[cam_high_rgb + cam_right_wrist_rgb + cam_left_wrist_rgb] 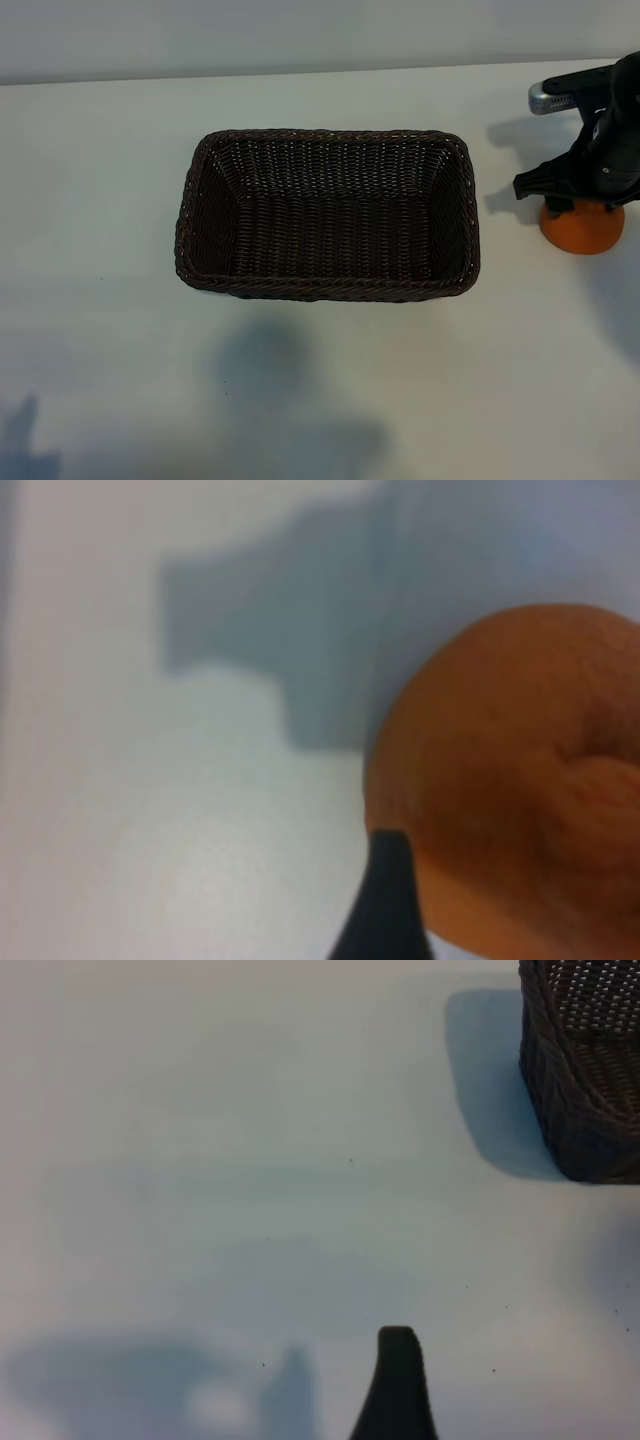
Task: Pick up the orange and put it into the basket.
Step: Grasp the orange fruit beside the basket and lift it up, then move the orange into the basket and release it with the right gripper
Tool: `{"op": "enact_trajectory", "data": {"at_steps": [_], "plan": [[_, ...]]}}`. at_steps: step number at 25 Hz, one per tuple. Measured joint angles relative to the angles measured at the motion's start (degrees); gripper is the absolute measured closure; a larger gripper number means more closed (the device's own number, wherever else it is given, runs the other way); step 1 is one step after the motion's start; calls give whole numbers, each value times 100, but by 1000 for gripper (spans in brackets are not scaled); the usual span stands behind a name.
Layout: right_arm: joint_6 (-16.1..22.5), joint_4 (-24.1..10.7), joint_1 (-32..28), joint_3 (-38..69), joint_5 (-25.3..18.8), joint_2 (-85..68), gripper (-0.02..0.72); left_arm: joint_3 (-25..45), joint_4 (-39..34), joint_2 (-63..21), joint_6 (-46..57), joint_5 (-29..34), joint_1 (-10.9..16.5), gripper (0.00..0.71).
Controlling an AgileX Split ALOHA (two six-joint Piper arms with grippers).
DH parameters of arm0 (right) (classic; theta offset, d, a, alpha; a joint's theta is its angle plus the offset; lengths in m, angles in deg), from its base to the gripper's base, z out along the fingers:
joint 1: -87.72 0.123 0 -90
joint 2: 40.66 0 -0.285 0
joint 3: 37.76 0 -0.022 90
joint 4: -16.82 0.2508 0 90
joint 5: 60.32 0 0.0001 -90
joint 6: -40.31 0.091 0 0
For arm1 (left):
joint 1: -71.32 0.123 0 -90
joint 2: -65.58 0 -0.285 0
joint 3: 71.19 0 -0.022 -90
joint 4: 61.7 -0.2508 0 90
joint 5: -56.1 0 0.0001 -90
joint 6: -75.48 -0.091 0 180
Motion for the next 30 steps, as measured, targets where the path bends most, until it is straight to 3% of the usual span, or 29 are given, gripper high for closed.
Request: {"op": "enact_trajectory", "data": {"at_steps": [3,6,8,20,30], "plan": [[0,-6,-5,0,0,104,273,0,0,0,0,0,0,120],[-13,-12,-5,0,6,149,519,0,0,0,0,0,0,120],[-19,-53,-5,-4,12,149,609,0,0,0,0,0,0,120],[-44,-244,-5,-25,-150,-76,621,0,0,0,0,0,0,120],[-153,-221,-12,-25,-655,-1343,637,0,0,0,0,0,0,120]]}}
